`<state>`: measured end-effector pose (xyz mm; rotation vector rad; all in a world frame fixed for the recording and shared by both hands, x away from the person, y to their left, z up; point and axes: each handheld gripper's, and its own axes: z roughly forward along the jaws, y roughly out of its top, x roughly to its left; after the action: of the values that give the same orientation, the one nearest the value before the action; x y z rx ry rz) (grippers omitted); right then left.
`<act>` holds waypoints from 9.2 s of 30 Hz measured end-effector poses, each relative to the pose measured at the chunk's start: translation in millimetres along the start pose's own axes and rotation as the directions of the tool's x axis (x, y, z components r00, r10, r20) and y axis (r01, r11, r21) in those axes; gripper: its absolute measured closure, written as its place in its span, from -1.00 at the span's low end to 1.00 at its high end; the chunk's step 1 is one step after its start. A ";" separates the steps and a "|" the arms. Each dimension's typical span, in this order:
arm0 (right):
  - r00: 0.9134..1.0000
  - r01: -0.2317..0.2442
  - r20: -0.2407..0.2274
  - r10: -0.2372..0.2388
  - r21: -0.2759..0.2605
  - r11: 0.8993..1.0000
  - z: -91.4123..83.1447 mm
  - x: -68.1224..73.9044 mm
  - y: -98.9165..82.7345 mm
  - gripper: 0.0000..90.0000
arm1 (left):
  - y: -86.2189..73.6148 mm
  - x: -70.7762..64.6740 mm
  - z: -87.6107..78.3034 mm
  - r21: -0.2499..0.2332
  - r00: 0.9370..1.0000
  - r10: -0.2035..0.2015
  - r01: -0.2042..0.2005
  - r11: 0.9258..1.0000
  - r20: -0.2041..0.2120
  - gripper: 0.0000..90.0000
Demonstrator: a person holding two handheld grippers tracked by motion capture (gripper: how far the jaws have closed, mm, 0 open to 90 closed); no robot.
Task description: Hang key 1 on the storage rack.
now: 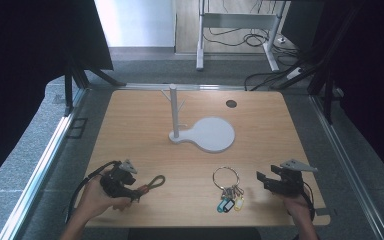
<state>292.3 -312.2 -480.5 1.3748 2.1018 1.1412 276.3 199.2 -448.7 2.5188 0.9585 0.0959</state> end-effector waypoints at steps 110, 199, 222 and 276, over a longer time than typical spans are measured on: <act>0.997 0.051 0.050 -0.054 0.070 0.996 6.5 1.0 -7.8 -0.27 | 70.6 47.7 -51.5 -0.116 0.999 0.012 -0.017 0.993 -0.044 0.49; 0.997 0.063 0.047 -0.067 0.084 0.994 15.2 1.2 -10.1 -0.27 | 149.7 115.7 -85.8 -0.238 0.993 -0.120 0.120 0.964 0.016 0.49; 0.997 0.052 0.047 -0.056 0.076 0.996 12.6 -1.2 -10.0 -0.27 | 163.4 132.8 -76.4 -0.238 0.985 -0.165 0.174 0.956 0.061 0.49; 0.997 0.058 0.039 -0.061 0.061 0.996 10.8 0.8 -5.4 -0.27 | 147.2 93.3 -65.4 -0.260 0.997 -0.070 0.079 0.962 0.041 0.22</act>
<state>296.2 -307.9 -491.2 1.3410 2.1492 1.0265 423.5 186.8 -335.5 2.2341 0.9592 0.1489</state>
